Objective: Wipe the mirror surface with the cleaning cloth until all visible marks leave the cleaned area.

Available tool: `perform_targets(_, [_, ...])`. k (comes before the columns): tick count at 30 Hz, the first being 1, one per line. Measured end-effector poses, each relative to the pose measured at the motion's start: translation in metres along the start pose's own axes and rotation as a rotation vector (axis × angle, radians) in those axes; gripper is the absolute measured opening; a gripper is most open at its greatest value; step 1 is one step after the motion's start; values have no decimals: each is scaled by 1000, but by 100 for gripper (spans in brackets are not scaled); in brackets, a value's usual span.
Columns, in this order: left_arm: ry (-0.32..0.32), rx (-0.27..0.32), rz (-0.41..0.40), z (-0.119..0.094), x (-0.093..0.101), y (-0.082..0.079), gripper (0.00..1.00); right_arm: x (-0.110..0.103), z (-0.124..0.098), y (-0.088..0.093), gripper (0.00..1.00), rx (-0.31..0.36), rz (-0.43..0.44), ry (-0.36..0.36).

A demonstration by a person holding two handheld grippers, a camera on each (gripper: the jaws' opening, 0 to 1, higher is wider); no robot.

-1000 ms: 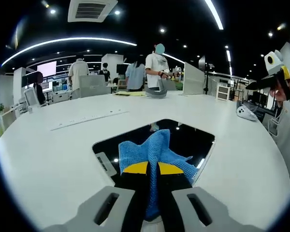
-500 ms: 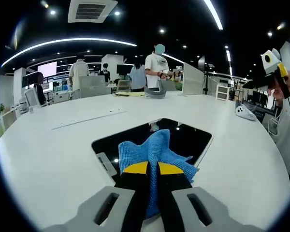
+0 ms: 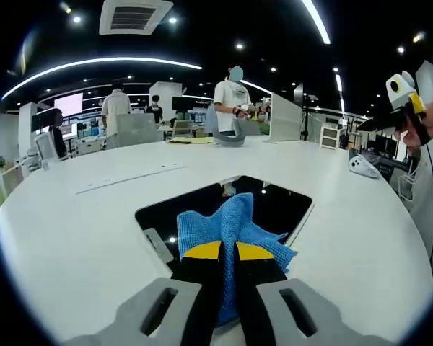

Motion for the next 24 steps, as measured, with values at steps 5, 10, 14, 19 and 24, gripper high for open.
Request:
perform_targets(5, [6, -4, -4, 0, 0, 0, 3, 0, 0, 2, 96, -3, 2, 0])
perform_targets(10, [19, -25, 1, 1, -1, -2, 3, -2, 1, 2, 96, 0, 0, -3])
perform_targets(14, [23, -41, 6, 1, -1, -2, 3, -3, 2, 2, 96, -1, 0, -7])
perform_targets(19, [28, -54, 15, 1, -1, -3, 3, -4, 3, -1, 96, 3, -4, -10])
perform_targets(24, [38, -60, 10, 1, -2, -4, 2, -5, 1, 0, 96, 2, -2, -9])
Point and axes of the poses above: the point that each gripper's makers call its tool centre point, and the gripper's own axes: z roughly forward along the fingers, x roughly to its right, y roughly out of its underside, the point moved 5 cm from there along -z, roughly backward along the fingers, and after that the axes turned 3 degrees about -x, right-handed, at the moved point
